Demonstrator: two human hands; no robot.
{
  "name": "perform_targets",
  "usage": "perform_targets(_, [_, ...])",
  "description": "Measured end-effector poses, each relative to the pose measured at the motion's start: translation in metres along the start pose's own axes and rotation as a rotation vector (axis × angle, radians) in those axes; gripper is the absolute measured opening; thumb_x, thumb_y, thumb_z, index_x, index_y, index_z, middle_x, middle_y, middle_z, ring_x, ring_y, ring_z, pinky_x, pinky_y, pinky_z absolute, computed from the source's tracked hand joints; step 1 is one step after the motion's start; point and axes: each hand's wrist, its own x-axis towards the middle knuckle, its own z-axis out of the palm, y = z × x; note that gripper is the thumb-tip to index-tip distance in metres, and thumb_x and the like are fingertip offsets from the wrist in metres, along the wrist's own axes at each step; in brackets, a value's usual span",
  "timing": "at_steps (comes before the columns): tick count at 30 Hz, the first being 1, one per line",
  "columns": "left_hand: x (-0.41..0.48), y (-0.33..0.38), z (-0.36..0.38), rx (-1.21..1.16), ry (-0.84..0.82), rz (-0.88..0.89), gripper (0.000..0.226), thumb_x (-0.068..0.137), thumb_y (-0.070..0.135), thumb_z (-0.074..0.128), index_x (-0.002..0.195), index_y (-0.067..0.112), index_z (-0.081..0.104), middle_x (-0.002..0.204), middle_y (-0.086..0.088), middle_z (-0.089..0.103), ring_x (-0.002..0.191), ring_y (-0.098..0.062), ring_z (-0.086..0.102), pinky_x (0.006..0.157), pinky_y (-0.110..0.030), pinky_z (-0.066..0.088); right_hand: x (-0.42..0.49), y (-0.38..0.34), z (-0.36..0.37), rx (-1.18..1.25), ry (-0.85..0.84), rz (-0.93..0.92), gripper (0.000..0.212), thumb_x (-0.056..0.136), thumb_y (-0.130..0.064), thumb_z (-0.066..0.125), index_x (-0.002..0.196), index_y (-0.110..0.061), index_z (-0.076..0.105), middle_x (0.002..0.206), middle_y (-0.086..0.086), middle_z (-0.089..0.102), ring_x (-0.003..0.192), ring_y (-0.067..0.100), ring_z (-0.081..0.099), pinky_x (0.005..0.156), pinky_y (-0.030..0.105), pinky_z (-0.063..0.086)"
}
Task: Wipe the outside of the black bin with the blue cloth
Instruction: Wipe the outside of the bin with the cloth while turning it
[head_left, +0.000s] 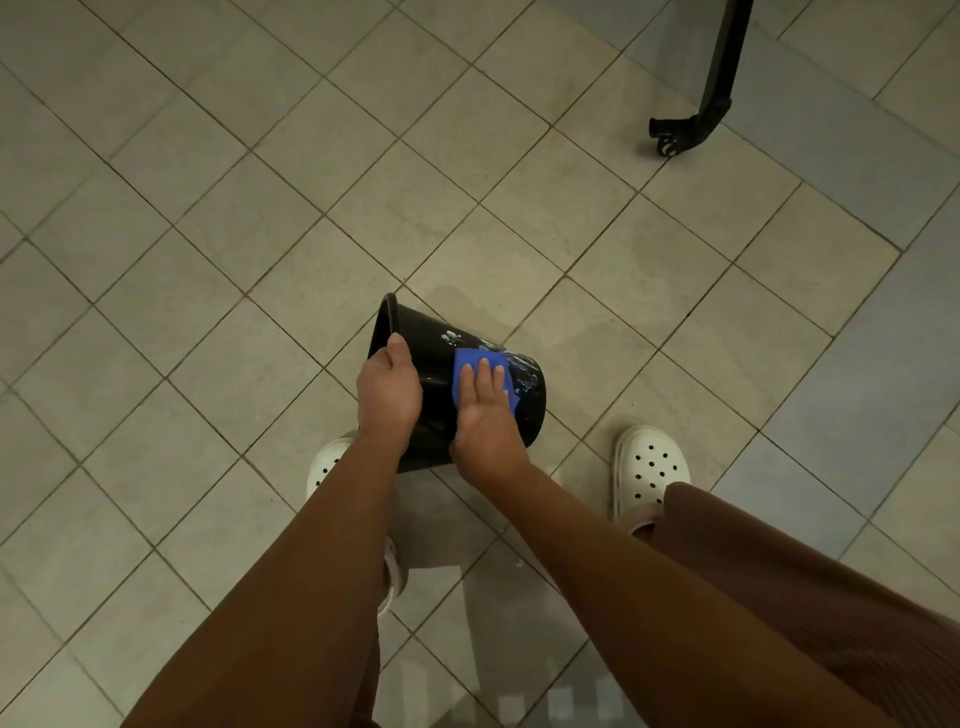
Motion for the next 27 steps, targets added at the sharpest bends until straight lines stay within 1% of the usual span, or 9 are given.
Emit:
perform_targets(3, [-0.001,0.000,0.000,-0.012,-0.012,0.009,0.041,0.105,0.043,0.030,0.083,0.023,0.058,0.093,-0.014,0.067,0.092,-0.030,0.065,0.092,-0.053,0.053,0.010,0.006,-0.009,-0.021,-0.010,-0.050,0.085,0.087,0.001,0.051,0.149,-0.008,-0.007,0.157,0.012,-0.012,0.144,0.028,-0.015,0.118,0.043,-0.001])
perform_targets(5, [-0.002,-0.001,0.002,-0.012,-0.019,0.019,0.041,0.104,0.045,0.030,0.081,0.025,0.057,0.093,-0.014,0.067,0.091,-0.030,0.065,0.092,-0.053,0.053,0.014,0.014,-0.013,-0.013,-0.018,-0.021,0.086,0.086,0.000,0.054,0.149,-0.009,-0.004,0.158,0.012,-0.008,0.144,0.028,-0.011,0.118,0.043,0.001])
perform_targets(9, [-0.001,0.000,0.002,-0.029,-0.022,-0.002,0.041,0.103,0.047,0.030,0.090,0.023,0.059,0.095,-0.012,0.067,0.094,-0.029,0.065,0.093,-0.052,0.053,0.008,0.018,-0.010,-0.034,-0.012,0.086,0.087,0.087,-0.003,0.055,0.149,-0.008,-0.006,0.157,0.015,-0.008,0.144,0.031,-0.009,0.116,0.043,0.002])
perform_targets(13, [0.002,0.001,0.000,-0.032,-0.018,-0.016,0.042,0.105,0.044,0.029,0.097,0.017,0.060,0.097,-0.013,0.067,0.095,-0.028,0.065,0.094,-0.052,0.052,-0.005,0.006,0.006,-0.092,0.030,0.005,0.080,0.090,0.000,0.045,0.147,-0.003,-0.010,0.155,0.019,-0.015,0.142,0.034,-0.015,0.114,0.042,-0.008])
perform_targets(17, [0.002,0.003,0.003,0.006,-0.030,0.029,0.041,0.104,0.046,0.029,0.082,0.026,0.057,0.094,-0.014,0.067,0.093,-0.031,0.065,0.092,-0.053,0.052,0.010,0.013,-0.007,-0.070,0.034,-0.061,0.084,0.088,-0.001,0.051,0.148,-0.005,-0.007,0.157,0.015,-0.010,0.144,0.030,-0.013,0.118,0.043,-0.002])
perform_targets(19, [0.001,0.001,0.004,0.006,-0.028,0.029,0.041,0.104,0.047,0.029,0.083,0.026,0.058,0.093,-0.012,0.067,0.092,-0.029,0.066,0.091,-0.053,0.053,0.013,0.018,-0.014,-0.004,0.029,-0.067,0.081,0.088,-0.003,0.052,0.149,-0.006,-0.001,0.157,0.014,-0.003,0.145,0.028,-0.008,0.119,0.042,0.001])
perform_targets(23, [0.003,0.000,0.003,-0.049,-0.039,-0.021,0.043,0.104,0.046,0.028,0.104,0.017,0.060,0.097,-0.010,0.066,0.094,-0.026,0.065,0.092,-0.049,0.053,0.008,0.024,-0.013,0.197,0.100,-0.106,0.066,0.090,-0.003,0.049,0.148,-0.005,0.017,0.156,0.014,0.009,0.145,0.027,0.003,0.119,0.038,0.004])
perform_targets(25, [0.003,0.001,0.004,-0.066,-0.052,-0.042,0.046,0.105,0.044,0.028,0.110,0.012,0.060,0.098,-0.009,0.065,0.095,-0.025,0.063,0.090,-0.045,0.052,0.005,0.028,-0.007,0.289,0.204,-0.097,0.061,0.087,0.001,0.050,0.143,-0.005,0.028,0.151,0.016,0.021,0.141,0.029,0.019,0.119,0.037,0.015])
perform_targets(27, [0.004,0.001,0.005,-0.069,-0.068,-0.052,0.048,0.106,0.042,0.028,0.118,0.009,0.060,0.099,-0.010,0.065,0.095,-0.025,0.063,0.086,-0.040,0.050,0.003,0.032,0.002,0.246,0.298,-0.116,0.061,0.082,0.002,0.058,0.139,-0.007,0.037,0.141,0.017,0.030,0.131,0.029,0.032,0.114,0.037,0.028])
